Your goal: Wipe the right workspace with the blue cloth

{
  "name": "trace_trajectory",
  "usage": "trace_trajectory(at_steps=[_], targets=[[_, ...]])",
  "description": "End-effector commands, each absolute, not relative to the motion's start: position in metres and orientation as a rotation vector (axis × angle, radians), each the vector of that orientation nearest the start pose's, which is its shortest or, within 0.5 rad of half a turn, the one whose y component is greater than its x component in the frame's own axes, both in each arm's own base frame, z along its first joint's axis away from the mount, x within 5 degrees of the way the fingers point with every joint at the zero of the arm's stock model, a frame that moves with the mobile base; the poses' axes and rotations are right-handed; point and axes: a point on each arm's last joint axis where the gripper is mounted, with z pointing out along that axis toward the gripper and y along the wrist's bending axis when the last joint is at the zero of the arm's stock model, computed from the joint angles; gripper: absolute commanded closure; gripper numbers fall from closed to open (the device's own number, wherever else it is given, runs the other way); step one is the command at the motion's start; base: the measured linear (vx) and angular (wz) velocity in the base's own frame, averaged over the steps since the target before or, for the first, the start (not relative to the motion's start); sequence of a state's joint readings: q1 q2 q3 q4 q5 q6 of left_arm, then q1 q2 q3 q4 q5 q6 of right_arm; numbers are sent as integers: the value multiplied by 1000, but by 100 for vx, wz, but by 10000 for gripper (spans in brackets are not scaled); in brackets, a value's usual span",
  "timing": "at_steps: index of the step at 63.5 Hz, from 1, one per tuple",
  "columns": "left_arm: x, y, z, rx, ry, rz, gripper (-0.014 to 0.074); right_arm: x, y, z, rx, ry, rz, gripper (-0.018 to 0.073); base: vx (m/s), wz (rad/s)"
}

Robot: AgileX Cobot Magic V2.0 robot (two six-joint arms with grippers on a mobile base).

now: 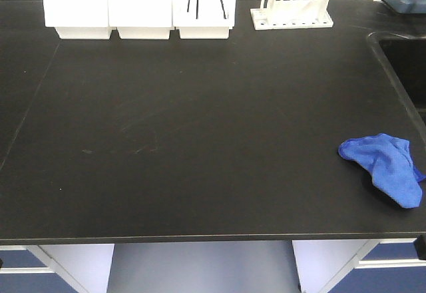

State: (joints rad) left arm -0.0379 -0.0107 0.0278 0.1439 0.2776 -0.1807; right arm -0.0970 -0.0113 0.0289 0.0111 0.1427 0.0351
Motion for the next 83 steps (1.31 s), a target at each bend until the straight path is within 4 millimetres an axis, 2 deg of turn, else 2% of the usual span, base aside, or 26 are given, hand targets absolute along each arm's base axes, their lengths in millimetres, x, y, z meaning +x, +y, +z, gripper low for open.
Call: trace_trajectory(at_steps=[1,7,11,18,22,31,37,42,53,68,75,83], targets=[[56,0,177,-25,1712,-42,602,57,-6,192,109,1573,-46,567,0,0],[56,0,177,-25,1712,-42,602,57,-6,196,102,1531,-52,567,0,0],[56,0,177,-25,1712,-42,602,56,-6,205,92,1436,-57,567,0,0],[56,0,177,-25,1712,-42,602,50,-5,232,78,1240,-62,567,0,0],[56,0,177,-25,1712,-42,602,47,-5,252,77,1221,-62,567,0,0],[56,0,177,-25,1712,-42,602,51,-5,311,79,1345,-68,567,0,0],[56,0,177,-25,1712,-42,602,68,-7,346,67,1511,-93,567,0,0],[56,0,177,-25,1712,-42,602,87,-10,362,63,1685,-116,567,0,0],[56,0,177,-25,1712,-42,602,122,-18,371,63,2015,-172,567,0,0],[56,0,177,-25,1712,-42,602,147,-21,357,70,2205,-173,545,0,0],[56,0,177,-25,1712,-42,602,156,-22,348,71,2276,-171,472,0,0],[56,0,177,-25,1712,-42,602,166,-23,339,73,2338,-166,290,0,0]])
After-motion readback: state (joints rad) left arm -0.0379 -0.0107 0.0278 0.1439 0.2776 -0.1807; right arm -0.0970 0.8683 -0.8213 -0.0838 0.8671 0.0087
